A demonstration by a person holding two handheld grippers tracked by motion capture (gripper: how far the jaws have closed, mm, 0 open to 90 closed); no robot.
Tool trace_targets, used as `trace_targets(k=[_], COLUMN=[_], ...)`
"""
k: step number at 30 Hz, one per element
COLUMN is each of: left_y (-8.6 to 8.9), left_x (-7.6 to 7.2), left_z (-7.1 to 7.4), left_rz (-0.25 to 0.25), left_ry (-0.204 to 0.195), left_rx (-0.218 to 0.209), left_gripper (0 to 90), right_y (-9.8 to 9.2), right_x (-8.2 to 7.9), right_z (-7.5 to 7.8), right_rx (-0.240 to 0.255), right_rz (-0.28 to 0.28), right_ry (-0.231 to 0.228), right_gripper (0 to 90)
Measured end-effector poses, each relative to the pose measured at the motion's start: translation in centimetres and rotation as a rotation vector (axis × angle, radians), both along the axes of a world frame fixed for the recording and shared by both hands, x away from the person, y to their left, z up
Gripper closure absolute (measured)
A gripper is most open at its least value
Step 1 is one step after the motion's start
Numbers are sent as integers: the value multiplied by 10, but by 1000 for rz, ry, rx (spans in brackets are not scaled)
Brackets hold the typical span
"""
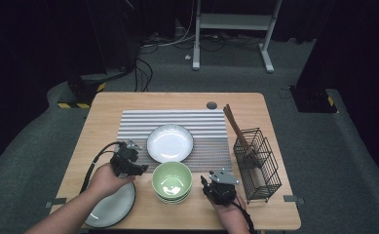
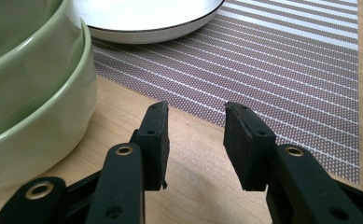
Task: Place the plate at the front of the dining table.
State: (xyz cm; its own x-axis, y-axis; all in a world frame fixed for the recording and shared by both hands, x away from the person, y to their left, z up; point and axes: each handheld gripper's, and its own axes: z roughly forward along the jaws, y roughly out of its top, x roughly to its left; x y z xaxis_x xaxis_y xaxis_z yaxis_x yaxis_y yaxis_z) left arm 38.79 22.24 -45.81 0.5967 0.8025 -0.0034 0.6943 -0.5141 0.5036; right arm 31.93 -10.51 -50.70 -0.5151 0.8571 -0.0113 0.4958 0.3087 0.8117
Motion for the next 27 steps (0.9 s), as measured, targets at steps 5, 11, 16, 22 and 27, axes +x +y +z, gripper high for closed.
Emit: trace_targets(k=[5, 11, 16, 22, 27], left_y=[-2, -3, -1, -1, -1], left_x=[6, 11, 16, 21, 27], left_z=[2, 10, 18, 30, 38], left_rz=[-21, -31, -26, -24, -28], left_ry=[55, 110, 180, 226, 270], left_rx=[79, 100, 87, 99, 112], left_gripper=[378, 366, 375, 384, 390], right_y=[-1, -5, -7, -7, -6], right_x=[-1, -2, -2, -2, -2], right_z=[1, -1, -3, -6, -6], right_rx=[1, 2, -2, -12, -16], right_rz=[15, 8, 11, 12, 9], right_ry=[-4, 5, 8, 14, 18], right_gripper=[597, 596, 596, 596, 599])
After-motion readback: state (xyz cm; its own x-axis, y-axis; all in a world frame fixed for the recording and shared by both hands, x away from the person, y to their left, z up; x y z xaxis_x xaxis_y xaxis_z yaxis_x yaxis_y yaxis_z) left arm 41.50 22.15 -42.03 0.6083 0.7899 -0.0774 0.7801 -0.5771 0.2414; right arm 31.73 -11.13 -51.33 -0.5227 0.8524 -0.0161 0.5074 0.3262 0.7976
